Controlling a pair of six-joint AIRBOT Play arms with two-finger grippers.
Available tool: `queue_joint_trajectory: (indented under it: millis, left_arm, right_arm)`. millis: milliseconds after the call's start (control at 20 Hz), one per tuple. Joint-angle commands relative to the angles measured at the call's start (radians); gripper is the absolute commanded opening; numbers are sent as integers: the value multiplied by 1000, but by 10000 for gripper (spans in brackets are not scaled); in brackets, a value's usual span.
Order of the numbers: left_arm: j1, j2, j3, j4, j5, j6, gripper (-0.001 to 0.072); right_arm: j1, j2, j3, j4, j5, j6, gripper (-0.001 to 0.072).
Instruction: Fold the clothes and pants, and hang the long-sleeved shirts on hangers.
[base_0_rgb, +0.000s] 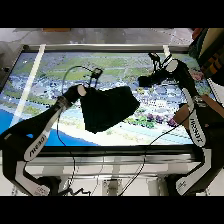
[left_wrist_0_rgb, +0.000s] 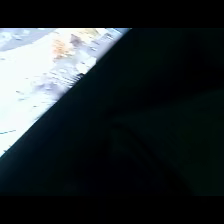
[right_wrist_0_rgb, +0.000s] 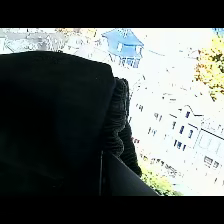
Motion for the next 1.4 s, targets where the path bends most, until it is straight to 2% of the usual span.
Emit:
queue_joint_trajectory:
  millis: [0,50,150,250,350,400,500,550,650,750,950,1050,1200,1350]
  left_arm:
    - [-108,10,1,50,-114,13,18]
    - [-134,18,1,19,-171,12,18]
    - [-178,21,1,-164,-315,16,18]
    - [-220,21,1,-386,-476,87,18]
    - [-255,21,1,-575,-587,163,18]
    - [-263,21,1,-647,-629,171,18]
    - [-259,21,1,-710,-680,170,18]
    - [-247,22,1,-710,-700,169,18]
    - [-206,30,1,-706,-734,170,17]
    - [-148,63,1,-663,-723,170,16]
    - [0,197,1,-478,-704,164,16]
    - [80,260,1,-459,-703,166,17]
    - [190,312,1,-459,-704,165,17]
    - [251,320,1,-459,-704,115,17]
  right_arm:
    - [-5,1,1,-1,11,-5,24]
    - [-11,1,1,-1,5,-5,24]
    - [-26,1,1,0,-5,-5,24]
    - [-40,1,1,1,0,-4,24]
    - [-51,1,1,-1,8,-4,24]
    - [-55,1,1,0,8,-4,25]
    - [-53,1,1,1,11,-3,25]
    - [-47,1,1,0,10,-4,77]
    - [-36,-4,0,0,5,-4,704]
    - [-23,-19,-2,0,4,5,706]
    - [24,-85,-2,15,-1,27,706]
    - [63,-106,-1,43,-24,26,706]
    - [139,-108,0,-45,-58,25,706]
    - [183,-110,0,-191,-41,29,706]
